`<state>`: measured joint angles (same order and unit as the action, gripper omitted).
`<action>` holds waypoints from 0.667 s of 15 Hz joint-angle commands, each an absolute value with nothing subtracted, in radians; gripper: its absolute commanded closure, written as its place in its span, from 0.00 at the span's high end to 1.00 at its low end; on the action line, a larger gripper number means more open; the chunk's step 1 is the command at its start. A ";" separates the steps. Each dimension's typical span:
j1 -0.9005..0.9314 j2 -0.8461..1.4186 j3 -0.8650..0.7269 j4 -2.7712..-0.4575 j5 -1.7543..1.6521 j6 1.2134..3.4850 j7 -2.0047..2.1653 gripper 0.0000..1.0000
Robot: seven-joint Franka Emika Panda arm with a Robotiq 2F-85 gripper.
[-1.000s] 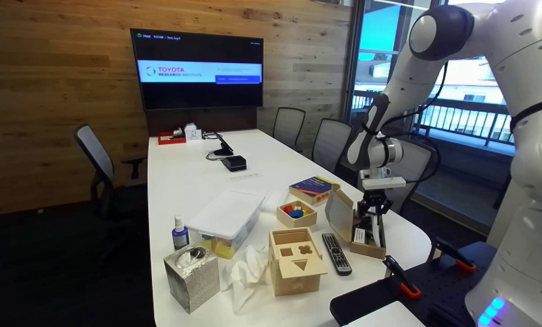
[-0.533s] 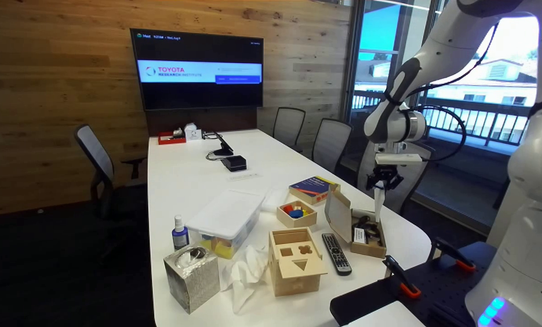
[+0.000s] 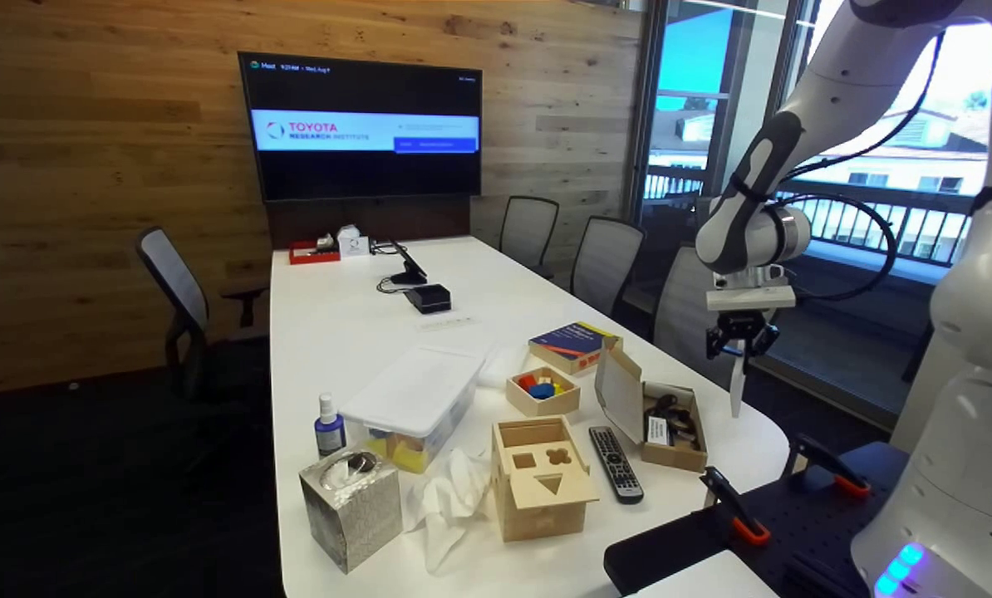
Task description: Remove the white paper from the box and put it on the table
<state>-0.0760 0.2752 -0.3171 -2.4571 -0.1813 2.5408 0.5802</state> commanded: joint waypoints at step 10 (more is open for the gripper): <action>-0.084 0.762 -0.333 -2.196 0.009 2.697 0.585 0.00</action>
<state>-0.0946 0.6935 -0.3121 -2.2569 -0.0268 2.6433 0.5918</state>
